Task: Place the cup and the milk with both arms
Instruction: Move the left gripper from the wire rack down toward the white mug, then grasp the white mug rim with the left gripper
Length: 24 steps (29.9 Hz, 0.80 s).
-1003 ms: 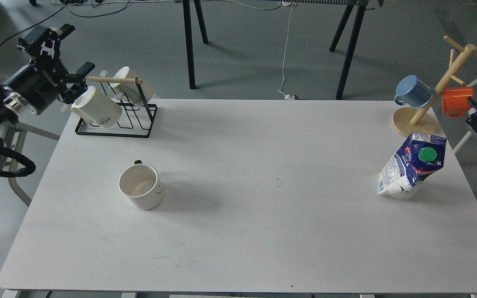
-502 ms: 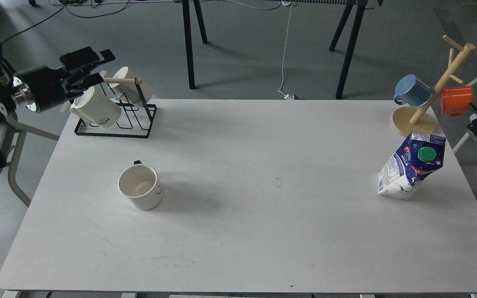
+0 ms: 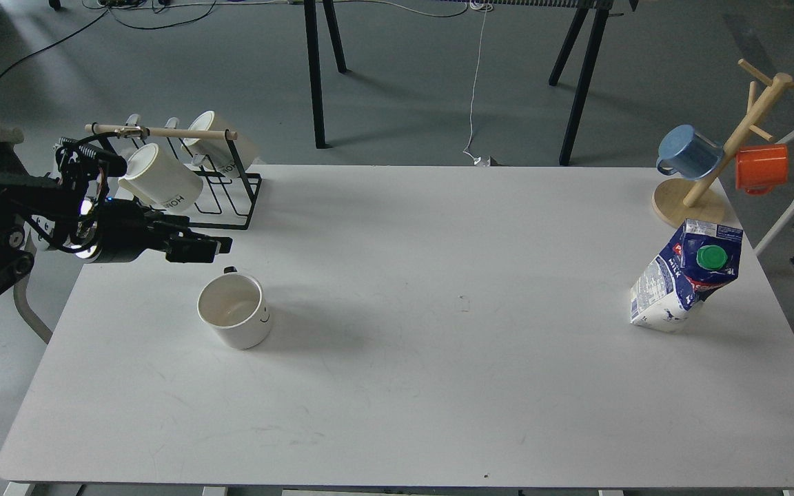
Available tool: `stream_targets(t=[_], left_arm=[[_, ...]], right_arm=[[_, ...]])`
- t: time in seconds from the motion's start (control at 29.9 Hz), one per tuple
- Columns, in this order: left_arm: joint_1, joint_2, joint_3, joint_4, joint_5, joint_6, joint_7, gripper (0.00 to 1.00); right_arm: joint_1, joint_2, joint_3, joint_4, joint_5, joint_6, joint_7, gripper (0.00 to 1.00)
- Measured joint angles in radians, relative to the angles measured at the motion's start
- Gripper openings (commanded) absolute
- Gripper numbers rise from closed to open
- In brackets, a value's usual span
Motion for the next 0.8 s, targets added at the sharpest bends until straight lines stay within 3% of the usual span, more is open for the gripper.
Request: stream_targets(t=[0.8], left_arm=[[0.101, -0.095, 0.002, 0.101, 0.039, 0.01, 0.0, 0.95]], right_arm=[[-0.034, 0.003, 0.001, 0.002, 0.0, 0.0, 0.0, 0.95]])
